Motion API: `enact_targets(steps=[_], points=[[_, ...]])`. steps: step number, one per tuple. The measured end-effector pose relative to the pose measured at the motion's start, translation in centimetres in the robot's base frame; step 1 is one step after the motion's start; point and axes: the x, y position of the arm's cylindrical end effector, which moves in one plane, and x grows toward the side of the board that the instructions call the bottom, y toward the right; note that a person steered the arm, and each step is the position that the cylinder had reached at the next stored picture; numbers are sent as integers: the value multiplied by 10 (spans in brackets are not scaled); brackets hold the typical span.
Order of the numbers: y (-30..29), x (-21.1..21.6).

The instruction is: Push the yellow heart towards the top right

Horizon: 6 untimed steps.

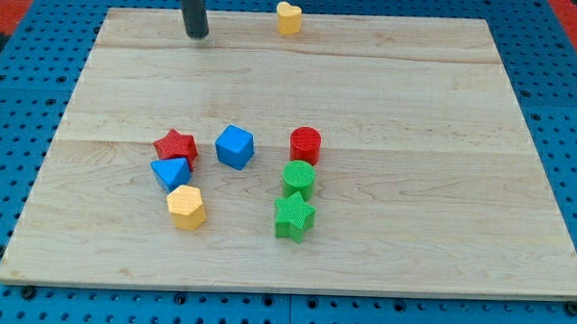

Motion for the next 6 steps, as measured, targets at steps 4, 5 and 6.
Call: enact_targets(steps=[4, 5, 6], points=[[160, 51], [163, -14], [169, -14]])
